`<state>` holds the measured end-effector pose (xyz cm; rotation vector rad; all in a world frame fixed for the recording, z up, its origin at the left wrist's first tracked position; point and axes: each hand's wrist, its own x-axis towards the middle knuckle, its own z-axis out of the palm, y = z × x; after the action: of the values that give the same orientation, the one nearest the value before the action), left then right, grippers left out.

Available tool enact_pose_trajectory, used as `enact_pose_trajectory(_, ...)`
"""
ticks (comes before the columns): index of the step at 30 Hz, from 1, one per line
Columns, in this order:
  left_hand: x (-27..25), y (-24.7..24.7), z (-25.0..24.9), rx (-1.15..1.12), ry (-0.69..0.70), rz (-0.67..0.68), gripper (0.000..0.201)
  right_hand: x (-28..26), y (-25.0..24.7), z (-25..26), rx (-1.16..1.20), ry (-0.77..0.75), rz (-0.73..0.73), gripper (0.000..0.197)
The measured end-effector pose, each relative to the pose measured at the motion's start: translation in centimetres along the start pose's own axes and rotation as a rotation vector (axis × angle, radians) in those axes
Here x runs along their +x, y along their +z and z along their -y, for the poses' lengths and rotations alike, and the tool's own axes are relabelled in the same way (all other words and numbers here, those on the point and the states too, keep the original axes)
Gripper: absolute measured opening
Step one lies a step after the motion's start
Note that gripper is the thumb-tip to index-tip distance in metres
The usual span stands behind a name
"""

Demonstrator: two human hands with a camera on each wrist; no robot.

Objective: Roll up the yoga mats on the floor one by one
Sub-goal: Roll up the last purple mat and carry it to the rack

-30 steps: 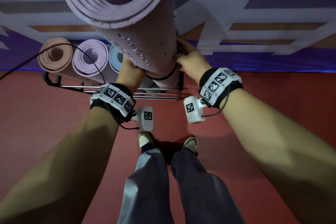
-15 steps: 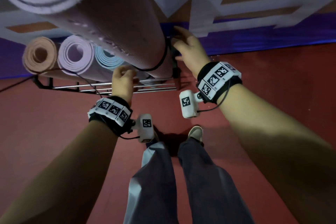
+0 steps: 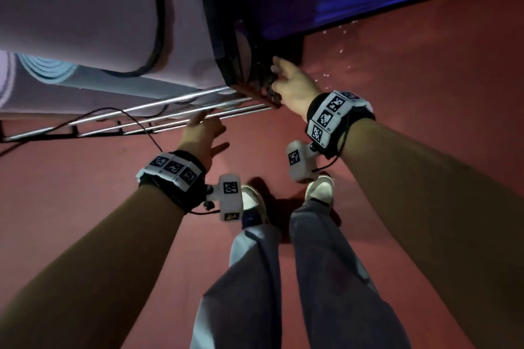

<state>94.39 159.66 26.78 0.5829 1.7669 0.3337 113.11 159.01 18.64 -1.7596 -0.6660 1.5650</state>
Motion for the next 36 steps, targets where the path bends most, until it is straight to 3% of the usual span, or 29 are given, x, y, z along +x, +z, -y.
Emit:
enact_pose_trajectory(4,3.5,0.1,0.4,0.020,0.095,0.030,0.064,3.3,2.2,-0.8,0.030,-0.045,-0.006,0.068)
enact_pose_trajectory(10,7.5,1.2,0.3,0.042,0.225,-0.026,0.039,6.3,3.3,-0.1,-0.085,-0.144,0.026,0.076)
enact_pose_trajectory(14,8.1,2.0,0.3,0.045,0.302,0.047,0.015,5.9,3.5,0.1,-0.093,-0.144,0.051,0.080)
enact_pose_trajectory(17,8.6,1.8,0.6,0.066,0.288,0.002,0.012,5.7,4.4,0.0,-0.081,-0.114,0.055,0.081)
enact_pose_trajectory(20,9.0,1.2,0.7,0.093,0.265,0.039,0.024,5.5,5.0,-0.2,-0.074,-0.085,0.067,0.082)
enact_pose_trajectory(23,8.9,1.2,0.0,0.099,0.205,0.064,0.024,5.3,4.6,0.5,-0.234,-0.090,0.095,0.072)
enact_pose_trajectory(26,9.5,1.0,-0.7,0.152,0.179,0.085,0.030,5.2,4.2,1.3,-0.441,-0.165,0.021,0.058)
enact_pose_trajectory(30,10.8,0.5,-1.0,0.328,0.084,0.109,0.031,5.4,3.6,1.2,-0.666,-0.089,0.063,0.049)
enact_pose_trajectory(31,10.7,0.5,-0.9,0.360,0.070,0.104,0.032,5.4,3.4,1.2,-0.674,-0.074,0.069,0.048)
enact_pose_trajectory(34,9.5,0.9,-1.2,0.337,0.078,0.067,0.007,4.5,3.3,1.4,-0.549,-0.063,0.028,0.048)
enact_pose_trajectory(36,8.2,0.5,-1.7,0.287,0.078,0.046,0.018,2.7,3.6,2.3,-0.452,-0.089,0.032,0.049)
